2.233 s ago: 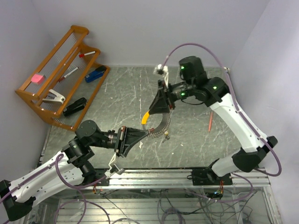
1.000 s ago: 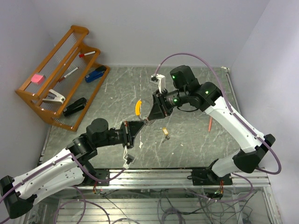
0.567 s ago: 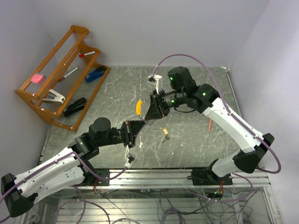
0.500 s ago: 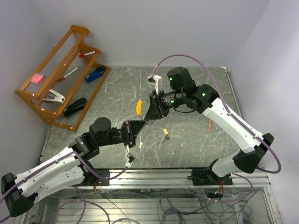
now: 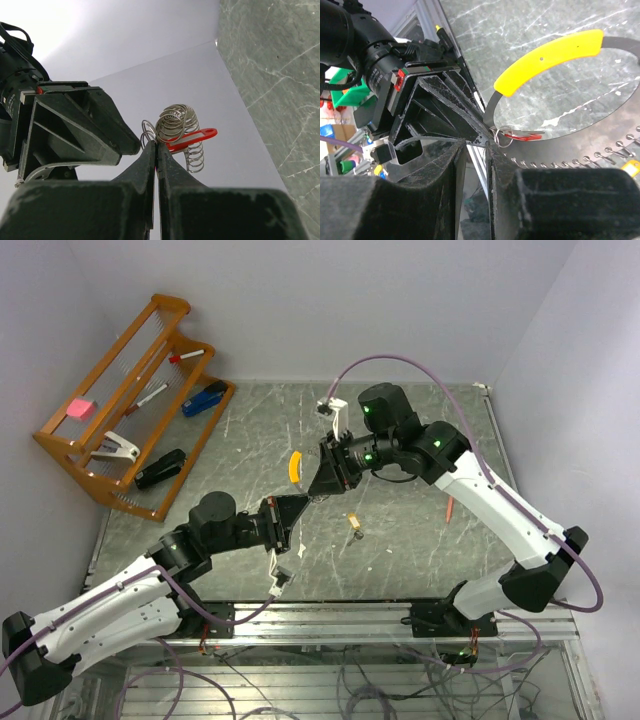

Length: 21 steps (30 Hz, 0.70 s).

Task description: Put the keys on the keyring

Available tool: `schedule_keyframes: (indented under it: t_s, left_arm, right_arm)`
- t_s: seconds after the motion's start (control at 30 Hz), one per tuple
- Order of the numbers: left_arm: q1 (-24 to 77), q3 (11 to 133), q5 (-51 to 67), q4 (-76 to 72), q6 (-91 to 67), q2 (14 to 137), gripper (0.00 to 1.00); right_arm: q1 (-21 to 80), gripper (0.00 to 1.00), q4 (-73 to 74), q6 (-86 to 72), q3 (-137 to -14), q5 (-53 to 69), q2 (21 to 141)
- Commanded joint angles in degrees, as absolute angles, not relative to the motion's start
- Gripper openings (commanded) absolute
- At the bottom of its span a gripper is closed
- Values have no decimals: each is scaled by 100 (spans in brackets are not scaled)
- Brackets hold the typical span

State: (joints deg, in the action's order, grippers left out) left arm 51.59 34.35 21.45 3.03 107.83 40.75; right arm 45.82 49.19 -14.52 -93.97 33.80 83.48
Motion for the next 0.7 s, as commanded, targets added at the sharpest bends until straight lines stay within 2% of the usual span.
schedule_keyframes:
  t_s: [0.0,0.67]
  left_arm:
    - [5180,3604,2063,-61,10931,3945,7]
    - [5184,3617,1963,-249,10930,3949,7]
  right_arm:
    - [4582,24,4891,-1502,-9735,3063,8253]
    - [4574,23,4582,-1629,-9339,3235,8153]
